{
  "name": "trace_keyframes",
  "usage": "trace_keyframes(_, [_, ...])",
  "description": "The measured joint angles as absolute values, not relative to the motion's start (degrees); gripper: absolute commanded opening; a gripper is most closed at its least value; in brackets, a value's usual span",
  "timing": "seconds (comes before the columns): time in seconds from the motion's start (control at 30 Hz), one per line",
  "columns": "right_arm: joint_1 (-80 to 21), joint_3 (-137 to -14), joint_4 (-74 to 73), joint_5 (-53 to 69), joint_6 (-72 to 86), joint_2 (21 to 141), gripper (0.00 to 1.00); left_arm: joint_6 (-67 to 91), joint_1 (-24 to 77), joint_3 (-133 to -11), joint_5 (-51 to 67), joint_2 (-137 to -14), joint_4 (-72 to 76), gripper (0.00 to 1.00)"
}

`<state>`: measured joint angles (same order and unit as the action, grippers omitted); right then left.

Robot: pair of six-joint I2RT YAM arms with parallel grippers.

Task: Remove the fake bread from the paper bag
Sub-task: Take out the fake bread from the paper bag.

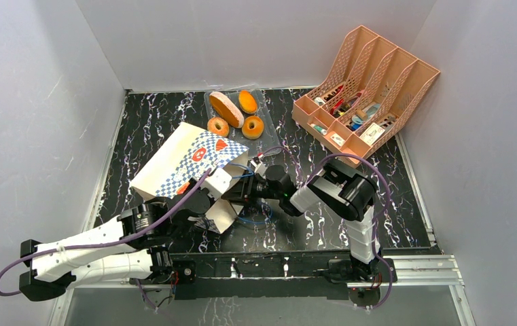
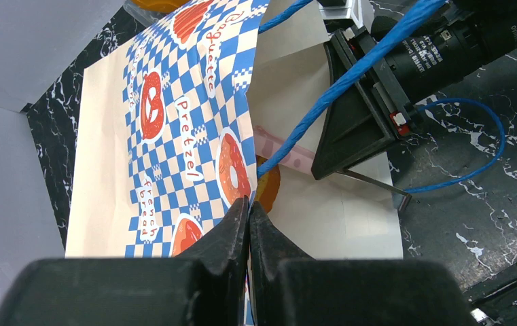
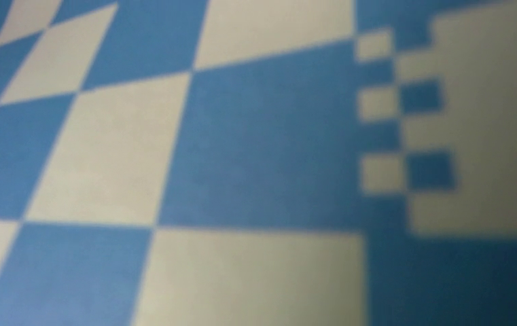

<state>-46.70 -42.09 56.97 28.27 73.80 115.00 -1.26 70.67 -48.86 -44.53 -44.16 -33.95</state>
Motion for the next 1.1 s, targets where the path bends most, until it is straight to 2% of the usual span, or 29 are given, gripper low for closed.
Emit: trace_keyframes(1.1, [-45.3, -45.8, 54.1, 30.2, 71.3, 118.6, 0.37, -1.3, 70.6, -48.6, -43.5, -42.9, -34.4, 0.00])
